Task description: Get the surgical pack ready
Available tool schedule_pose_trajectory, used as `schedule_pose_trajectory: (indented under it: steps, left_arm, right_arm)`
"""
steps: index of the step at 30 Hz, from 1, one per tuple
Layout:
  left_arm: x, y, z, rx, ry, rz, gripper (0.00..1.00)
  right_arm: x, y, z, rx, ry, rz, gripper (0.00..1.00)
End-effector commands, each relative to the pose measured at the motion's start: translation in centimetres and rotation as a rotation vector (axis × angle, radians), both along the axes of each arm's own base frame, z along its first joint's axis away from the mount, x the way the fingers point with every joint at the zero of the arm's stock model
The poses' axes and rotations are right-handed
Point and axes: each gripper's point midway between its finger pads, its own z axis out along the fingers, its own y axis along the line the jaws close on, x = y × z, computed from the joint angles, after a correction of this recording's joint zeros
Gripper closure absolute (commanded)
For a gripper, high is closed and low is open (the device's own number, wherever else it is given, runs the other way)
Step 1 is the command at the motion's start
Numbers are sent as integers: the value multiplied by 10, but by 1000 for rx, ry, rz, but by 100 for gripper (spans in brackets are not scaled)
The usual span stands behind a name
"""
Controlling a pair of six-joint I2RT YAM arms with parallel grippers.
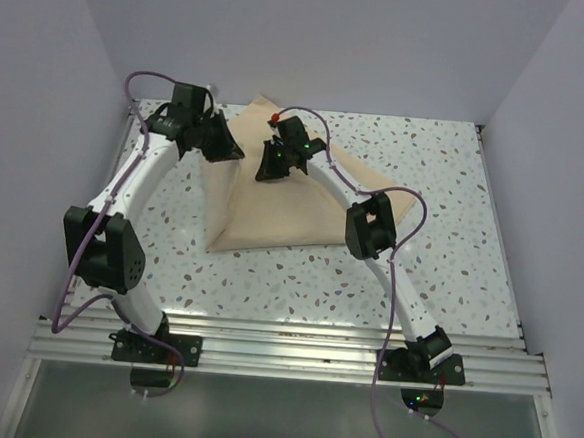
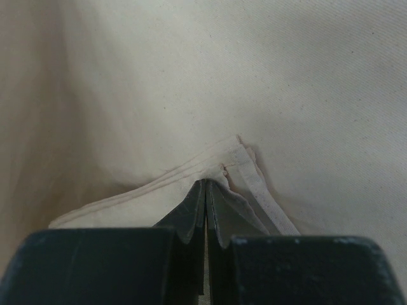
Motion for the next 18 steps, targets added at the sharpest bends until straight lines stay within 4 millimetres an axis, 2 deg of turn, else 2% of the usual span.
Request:
schedule_pose_trajectory:
  steps: [1, 2, 3, 9, 14, 18]
  left_arm:
    - [17, -31, 26, -86, -70, -32, 100]
    - [19, -41, 21, -92, -61, -47, 100]
    - [23, -45, 27, -97, -73, -51, 100]
    - [28, -73, 20, -112, -57, -104, 100]
    - [19, -95, 20, -119, -47, -153, 100]
    - [11, -102, 21, -106, -48, -177, 100]
  right_arm:
    - [-31, -36, -84, -210, 159, -9, 100]
    - [-31, -38, -85, -211, 164, -12, 100]
    - [-32, -37, -86, -212, 167, -9, 100]
    - [-38, -40, -92, -220, 185, 0, 100]
    - [-37, -38, -94, -210, 192, -11, 100]
    - [-36, -38, -96, -203, 198, -17, 100]
